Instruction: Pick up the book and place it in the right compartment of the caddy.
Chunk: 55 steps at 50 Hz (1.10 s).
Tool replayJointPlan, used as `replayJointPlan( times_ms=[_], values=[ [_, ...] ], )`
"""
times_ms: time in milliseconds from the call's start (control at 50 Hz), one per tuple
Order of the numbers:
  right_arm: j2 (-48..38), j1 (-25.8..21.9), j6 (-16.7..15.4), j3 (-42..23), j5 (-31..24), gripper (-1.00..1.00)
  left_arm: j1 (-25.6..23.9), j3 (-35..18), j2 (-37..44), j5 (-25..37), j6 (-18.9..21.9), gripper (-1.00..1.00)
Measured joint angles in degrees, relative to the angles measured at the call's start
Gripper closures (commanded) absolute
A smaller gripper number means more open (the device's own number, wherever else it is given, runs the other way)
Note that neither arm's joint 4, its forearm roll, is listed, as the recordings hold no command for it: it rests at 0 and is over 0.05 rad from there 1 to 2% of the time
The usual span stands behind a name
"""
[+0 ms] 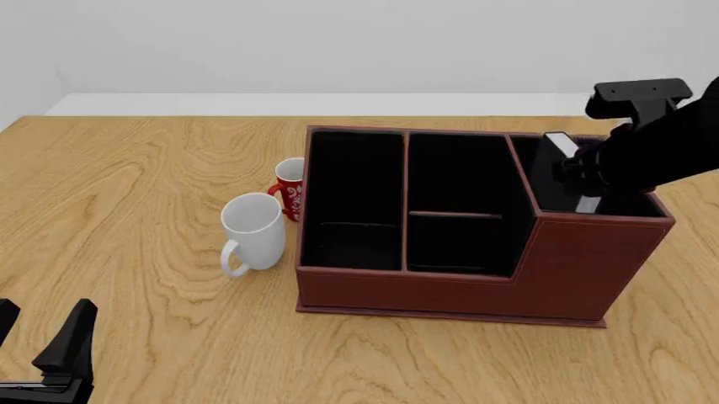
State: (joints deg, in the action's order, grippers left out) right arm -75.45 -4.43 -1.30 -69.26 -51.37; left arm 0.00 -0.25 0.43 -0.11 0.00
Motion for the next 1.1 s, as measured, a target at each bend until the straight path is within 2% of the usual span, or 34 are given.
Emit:
replayJointPlan(
  times_ms=[180, 200, 440, 780, 960, 1100],
  values=[
    [-0.3, 0.6, -0.1, 1.7, 1.5, 1.00, 0.0, 0.0, 0.0, 0.0, 0.0, -1.00],
    [-0.3, 0.7, -0.1, 1.8, 1.6, -1.00, 0.0, 0.0, 0.0, 0.0, 0.0, -1.00],
    [0.4, 0.9, 1.0, 3.4, 2.0, -1.00, 0.0, 0.0, 0.0, 0.0, 0.0, -1.00],
    [6.0, 2.4, -0.2, 3.0, 0.4, -1.00, 0.0, 0.0, 0.0, 0.0, 0.0, -1.00],
    [11.7, 1.1, 0.5, 7.4, 1.9, -1.00, 0.0, 0.0, 0.0, 0.0, 0.0, -1.00],
    [16.9, -0.7, 2.4, 12.2, 3.9, -1.00, 0.0, 0.0, 0.0, 0.0, 0.0, -1.00]
  ],
)
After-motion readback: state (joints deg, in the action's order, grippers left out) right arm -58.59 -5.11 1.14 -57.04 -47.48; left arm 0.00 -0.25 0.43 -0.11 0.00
